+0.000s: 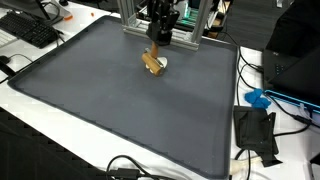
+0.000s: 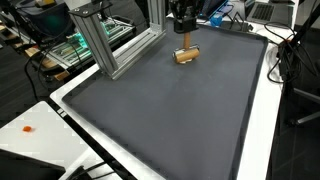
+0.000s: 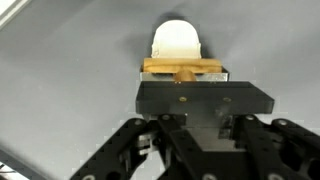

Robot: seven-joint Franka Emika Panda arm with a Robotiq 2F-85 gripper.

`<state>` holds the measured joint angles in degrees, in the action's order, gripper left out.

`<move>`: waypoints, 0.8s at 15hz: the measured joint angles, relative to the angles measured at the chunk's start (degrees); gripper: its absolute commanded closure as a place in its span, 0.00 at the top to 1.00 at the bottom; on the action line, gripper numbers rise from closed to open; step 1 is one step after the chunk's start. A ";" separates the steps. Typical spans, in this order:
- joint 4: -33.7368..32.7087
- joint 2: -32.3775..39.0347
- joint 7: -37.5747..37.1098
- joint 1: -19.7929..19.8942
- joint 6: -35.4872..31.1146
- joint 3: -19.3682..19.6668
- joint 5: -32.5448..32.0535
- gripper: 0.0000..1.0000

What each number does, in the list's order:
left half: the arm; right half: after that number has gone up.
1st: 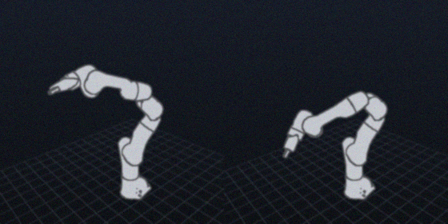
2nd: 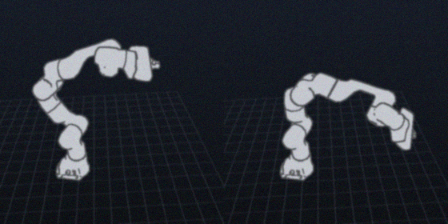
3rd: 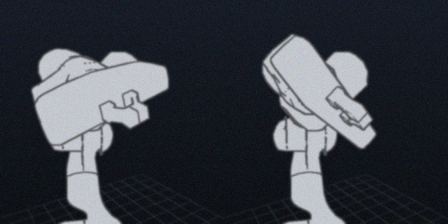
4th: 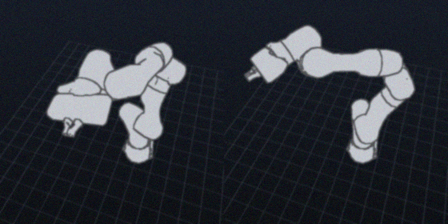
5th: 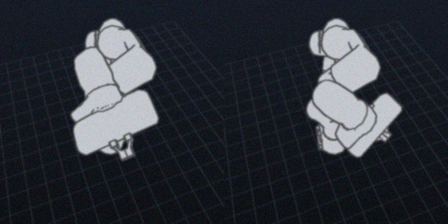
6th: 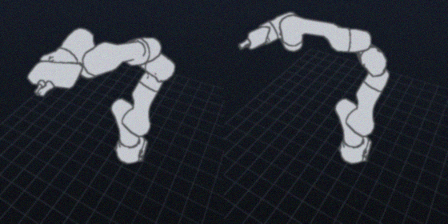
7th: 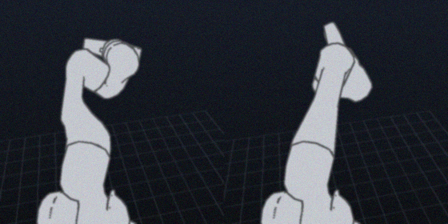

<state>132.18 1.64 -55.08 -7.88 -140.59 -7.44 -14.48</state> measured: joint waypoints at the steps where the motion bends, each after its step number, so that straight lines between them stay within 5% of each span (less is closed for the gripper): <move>1: 0.27 0.49 -1.49 0.14 -1.64 0.37 -1.86 0.22; 12: -1.36 1.49 4.96 0.43 0.50 1.47 5.16 0.22</move>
<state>130.82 3.13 -50.11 -7.45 -140.09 -5.97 -9.32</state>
